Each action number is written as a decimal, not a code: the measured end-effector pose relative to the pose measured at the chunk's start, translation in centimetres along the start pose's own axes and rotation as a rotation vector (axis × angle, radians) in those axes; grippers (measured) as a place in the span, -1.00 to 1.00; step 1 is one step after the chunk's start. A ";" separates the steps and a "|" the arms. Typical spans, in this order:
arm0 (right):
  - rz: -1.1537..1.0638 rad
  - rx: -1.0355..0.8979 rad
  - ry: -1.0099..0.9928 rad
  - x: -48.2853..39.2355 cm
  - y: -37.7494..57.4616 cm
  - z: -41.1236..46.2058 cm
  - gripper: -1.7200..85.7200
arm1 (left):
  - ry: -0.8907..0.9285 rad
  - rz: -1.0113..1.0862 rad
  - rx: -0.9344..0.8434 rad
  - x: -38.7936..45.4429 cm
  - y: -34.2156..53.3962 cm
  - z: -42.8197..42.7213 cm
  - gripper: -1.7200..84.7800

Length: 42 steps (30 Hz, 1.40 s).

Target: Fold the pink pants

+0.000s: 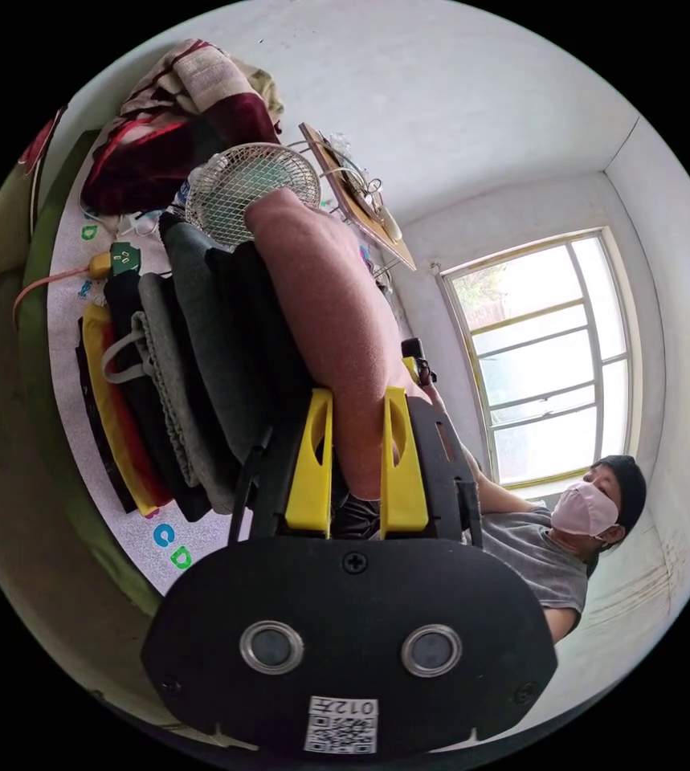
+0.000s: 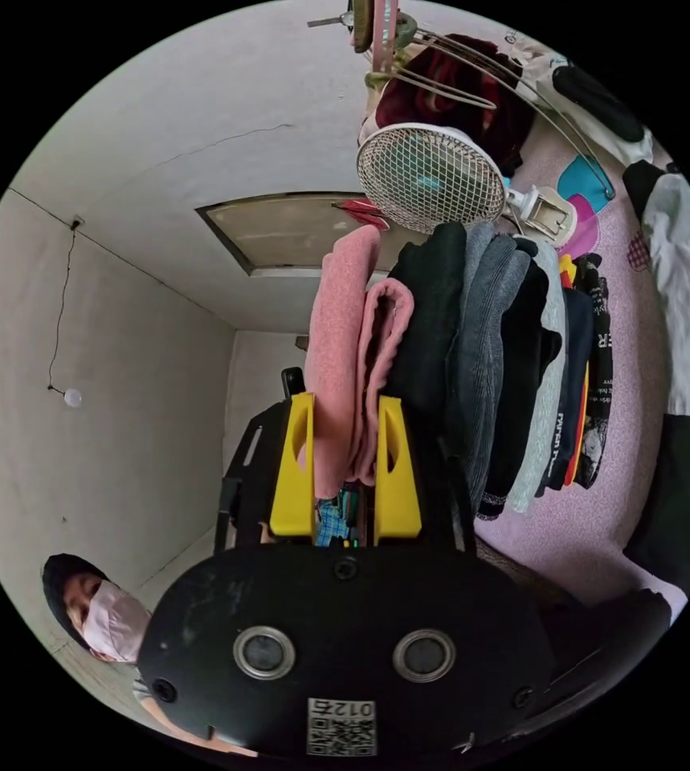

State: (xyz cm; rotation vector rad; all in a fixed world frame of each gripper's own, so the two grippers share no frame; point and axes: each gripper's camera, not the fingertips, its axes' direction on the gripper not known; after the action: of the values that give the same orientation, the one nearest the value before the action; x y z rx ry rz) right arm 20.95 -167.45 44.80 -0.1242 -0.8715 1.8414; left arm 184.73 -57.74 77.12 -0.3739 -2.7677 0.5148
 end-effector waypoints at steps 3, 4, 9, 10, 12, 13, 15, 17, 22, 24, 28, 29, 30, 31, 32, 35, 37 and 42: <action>-0.001 0.000 -0.010 0.8 2.8 -2.6 -0.64 | -0.002 -0.006 0.006 -0.4 0.3 -0.7 -0.71; -0.001 -0.010 -0.020 1.0 3.8 -3.3 -0.63 | -0.002 -0.007 0.007 -0.5 0.3 -0.9 -0.71; -0.026 -0.051 0.025 1.3 6.3 -4.9 -0.65 | -0.007 -0.010 0.008 -1.1 1.1 -2.0 -0.71; -0.036 -0.064 0.043 1.3 6.7 -5.3 -0.69 | -0.009 -0.010 0.008 -1.2 1.2 -2.2 -0.71; -0.056 -0.088 0.086 1.2 7.3 -5.8 -0.78 | -0.013 -0.006 0.005 -1.4 1.4 -2.6 -0.71; -0.087 -0.089 0.097 1.0 7.8 -6.2 -0.83 | -0.014 -0.003 0.003 -1.4 1.5 -2.7 -0.71; -0.104 -0.065 0.120 1.0 8.5 -6.9 -0.85 | -0.015 0.001 -0.003 -1.5 1.6 -2.8 -0.71; -0.112 -0.045 0.130 1.0 9.4 -7.7 -0.85 | -0.021 0.002 -0.005 -1.5 1.6 -3.0 -0.72; -0.070 -0.012 0.006 2.0 10.9 -9.7 -0.80 | -0.020 -0.002 -0.007 -1.3 2.2 -3.2 -0.71; -0.053 0.015 -0.029 2.2 11.6 -10.6 -0.77 | -0.020 -0.002 -0.004 -0.9 2.6 -3.2 -0.71; -0.063 0.066 -0.020 1.2 12.7 -12.6 -0.72 | -0.032 0.012 0.005 0.0 3.3 -3.1 -0.71; -0.066 0.070 -0.015 0.8 12.8 -13.0 -0.70 | -0.037 0.016 0.007 0.3 3.5 -3.0 -0.70; -0.066 0.069 -0.013 0.6 12.8 -13.2 -0.70 | -0.041 0.017 0.009 0.5 3.7 -2.9 -0.70; -0.066 0.060 -0.013 0.2 12.8 -13.3 -0.69 | -0.043 0.017 0.011 0.7 3.8 -2.8 -0.70; -0.068 0.049 -0.016 -0.1 12.8 -13.2 -0.69 | -0.049 0.024 0.013 1.1 4.1 -2.7 -0.70; -0.074 0.029 -0.022 -0.9 12.6 -12.8 -0.69 | -0.094 0.048 0.025 2.6 4.9 -2.4 -0.70; -0.076 0.000 -0.015 -1.3 12.2 -12.2 -0.71 | -0.148 0.065 0.030 3.9 5.5 -2.4 -0.70; -0.061 -0.015 -0.011 -2.1 11.2 -10.8 -0.73 | -0.403 0.143 0.112 10.0 7.6 -2.7 -0.71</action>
State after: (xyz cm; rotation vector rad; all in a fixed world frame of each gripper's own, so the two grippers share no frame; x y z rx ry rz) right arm 18.31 -165.83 29.43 -0.0959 -0.8879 1.7808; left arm 177.93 -47.04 79.00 -0.4916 -3.0896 0.8613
